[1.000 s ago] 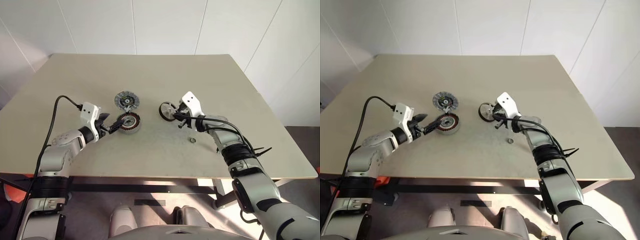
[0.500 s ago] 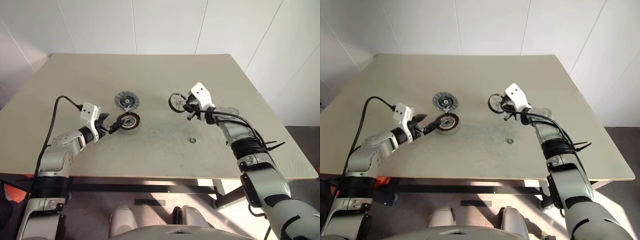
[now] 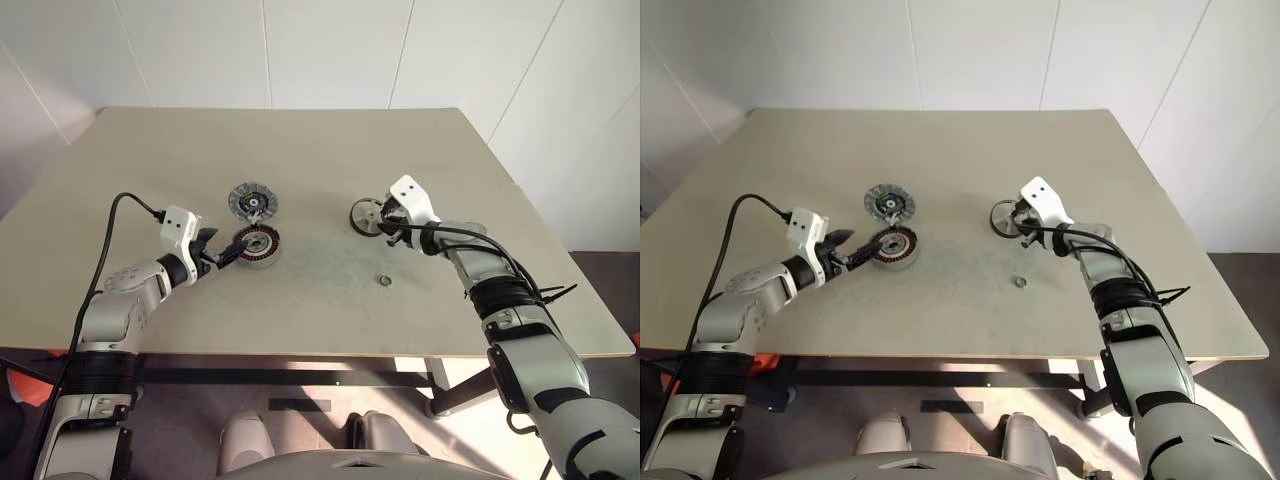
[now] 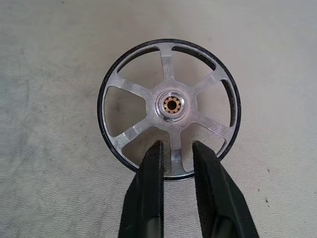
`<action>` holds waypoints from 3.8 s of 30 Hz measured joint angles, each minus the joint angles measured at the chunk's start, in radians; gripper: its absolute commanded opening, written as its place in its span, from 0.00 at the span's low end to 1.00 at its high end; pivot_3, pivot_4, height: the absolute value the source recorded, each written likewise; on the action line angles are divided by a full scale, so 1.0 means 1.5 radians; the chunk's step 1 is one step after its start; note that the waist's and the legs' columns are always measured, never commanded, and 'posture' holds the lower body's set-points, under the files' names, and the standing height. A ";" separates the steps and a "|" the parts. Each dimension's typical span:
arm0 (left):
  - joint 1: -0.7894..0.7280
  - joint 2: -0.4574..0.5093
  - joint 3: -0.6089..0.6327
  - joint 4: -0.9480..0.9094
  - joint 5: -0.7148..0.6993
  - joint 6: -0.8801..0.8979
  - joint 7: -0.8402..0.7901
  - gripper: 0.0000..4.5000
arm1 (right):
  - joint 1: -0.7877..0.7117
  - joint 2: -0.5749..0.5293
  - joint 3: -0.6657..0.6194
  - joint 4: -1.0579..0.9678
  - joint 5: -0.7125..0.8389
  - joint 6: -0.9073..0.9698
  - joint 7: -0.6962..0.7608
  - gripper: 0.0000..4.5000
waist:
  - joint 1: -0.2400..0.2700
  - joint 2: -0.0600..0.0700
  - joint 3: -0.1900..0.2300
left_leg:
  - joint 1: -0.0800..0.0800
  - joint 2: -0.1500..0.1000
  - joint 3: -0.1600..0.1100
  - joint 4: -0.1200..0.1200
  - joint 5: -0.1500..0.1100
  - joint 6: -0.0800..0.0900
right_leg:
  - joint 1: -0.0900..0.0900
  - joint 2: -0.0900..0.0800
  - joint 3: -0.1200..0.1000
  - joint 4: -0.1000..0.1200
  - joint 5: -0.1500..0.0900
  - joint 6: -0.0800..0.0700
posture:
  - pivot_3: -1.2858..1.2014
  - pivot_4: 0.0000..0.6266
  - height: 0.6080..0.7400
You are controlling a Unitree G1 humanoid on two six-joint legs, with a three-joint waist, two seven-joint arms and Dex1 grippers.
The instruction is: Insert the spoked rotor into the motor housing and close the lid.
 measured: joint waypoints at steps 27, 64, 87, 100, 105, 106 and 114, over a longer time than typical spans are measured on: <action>-0.010 0.009 0.011 0.013 0.000 0.006 -0.012 1.00 | -0.016 0.051 0.186 -0.190 0.012 -0.104 0.270 0.52 | 0.000 0.001 0.001 | 0.000 0.000 0.000 0.000 0.000 0.000 | 0.000 0.000 -0.001 0.000 0.000 0.000 | 0.52 0.00 1.00; 0.047 0.018 0.044 -0.058 -0.018 0.042 0.012 1.00 | -0.208 0.274 0.197 0.277 -0.123 -0.335 0.240 0.52 | -0.002 0.001 0.001 | -0.001 0.002 -0.003 0.000 0.000 0.001 | 0.000 0.000 -0.005 0.002 -0.002 -0.003 | 0.52 0.00 1.00; 0.043 0.023 0.046 -0.057 -0.018 0.041 0.016 1.00 | -0.207 0.256 0.222 0.279 -0.197 -0.397 0.156 0.24 | -0.002 0.001 0.001 | 0.001 0.002 -0.003 0.000 0.000 0.000 | 0.001 -0.001 -0.005 0.004 -0.002 -0.003 | 0.52 0.00 1.00; 0.043 0.027 0.054 -0.057 -0.019 0.041 0.021 1.00 | -0.197 0.250 0.229 0.266 -0.204 -0.411 0.164 0.24 | -0.002 0.001 0.001 | 0.002 0.001 -0.003 0.000 0.000 0.000 | 0.001 -0.003 -0.007 0.004 -0.002 -0.003 | 0.52 0.00 1.00; 0.043 0.027 0.054 -0.057 -0.019 0.041 0.023 1.00 | -0.193 0.241 0.236 0.253 -0.205 -0.416 0.177 0.16 | -0.001 0.001 0.001 | 0.002 0.001 -0.003 0.000 0.000 0.000 | 0.001 -0.003 -0.007 0.004 -0.002 -0.003 | 0.52 0.00 1.00; 0.043 0.027 0.054 -0.057 -0.019 0.041 0.023 1.00 | -0.193 0.239 0.236 0.251 -0.205 -0.417 0.182 0.11 | -0.001 0.001 0.001 | 0.002 0.001 -0.003 0.000 0.000 0.000 | 0.001 -0.003 -0.007 0.003 -0.002 -0.003 | 0.52 0.00 1.00; 0.043 0.027 0.054 -0.056 -0.020 0.041 0.026 1.00 | -0.192 0.238 0.239 0.253 -0.207 -0.413 0.181 0.01 | -0.002 0.001 0.001 | 0.002 0.001 -0.003 0.000 0.000 0.000 | 0.001 -0.003 -0.007 0.003 -0.002 -0.003 | 0.52 0.00 1.00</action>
